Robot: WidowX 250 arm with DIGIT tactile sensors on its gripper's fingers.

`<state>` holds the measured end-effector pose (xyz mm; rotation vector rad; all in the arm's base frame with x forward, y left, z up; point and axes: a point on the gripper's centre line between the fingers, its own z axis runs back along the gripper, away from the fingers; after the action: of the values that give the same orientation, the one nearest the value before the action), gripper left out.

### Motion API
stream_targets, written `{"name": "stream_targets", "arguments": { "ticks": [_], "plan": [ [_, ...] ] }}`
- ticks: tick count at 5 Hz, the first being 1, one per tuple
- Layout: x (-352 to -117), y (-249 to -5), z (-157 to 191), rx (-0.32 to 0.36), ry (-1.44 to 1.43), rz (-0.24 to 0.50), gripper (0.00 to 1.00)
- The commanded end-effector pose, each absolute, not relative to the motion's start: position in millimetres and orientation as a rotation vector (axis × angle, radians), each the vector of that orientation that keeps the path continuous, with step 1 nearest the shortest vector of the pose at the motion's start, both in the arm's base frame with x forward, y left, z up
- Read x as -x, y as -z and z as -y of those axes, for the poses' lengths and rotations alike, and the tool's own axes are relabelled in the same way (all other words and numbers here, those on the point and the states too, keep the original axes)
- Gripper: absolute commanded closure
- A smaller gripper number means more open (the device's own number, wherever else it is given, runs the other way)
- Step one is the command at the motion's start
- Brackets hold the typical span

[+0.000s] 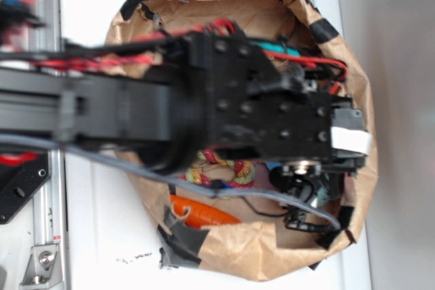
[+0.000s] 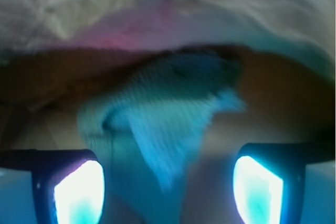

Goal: Grab the blue cloth.

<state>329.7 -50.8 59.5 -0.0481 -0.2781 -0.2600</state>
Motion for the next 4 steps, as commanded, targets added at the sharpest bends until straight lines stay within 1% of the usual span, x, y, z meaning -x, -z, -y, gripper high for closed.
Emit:
{"name": "stream_targets", "arguments": {
  "ticks": [1, 2, 3, 4],
  "plan": [
    [-355.2, -58.5, 70.9, 0.095, 0.298, 0.313, 1.00],
    [-348.0, -51.5, 73.7, 0.078, 0.306, 0.303, 1.00],
    [-343.3, -51.6, 75.3, 0.069, 0.311, 0.307, 1.00],
    [-335.6, -55.9, 72.7, 0.077, 0.306, 0.321, 1.00]
  ]
}}
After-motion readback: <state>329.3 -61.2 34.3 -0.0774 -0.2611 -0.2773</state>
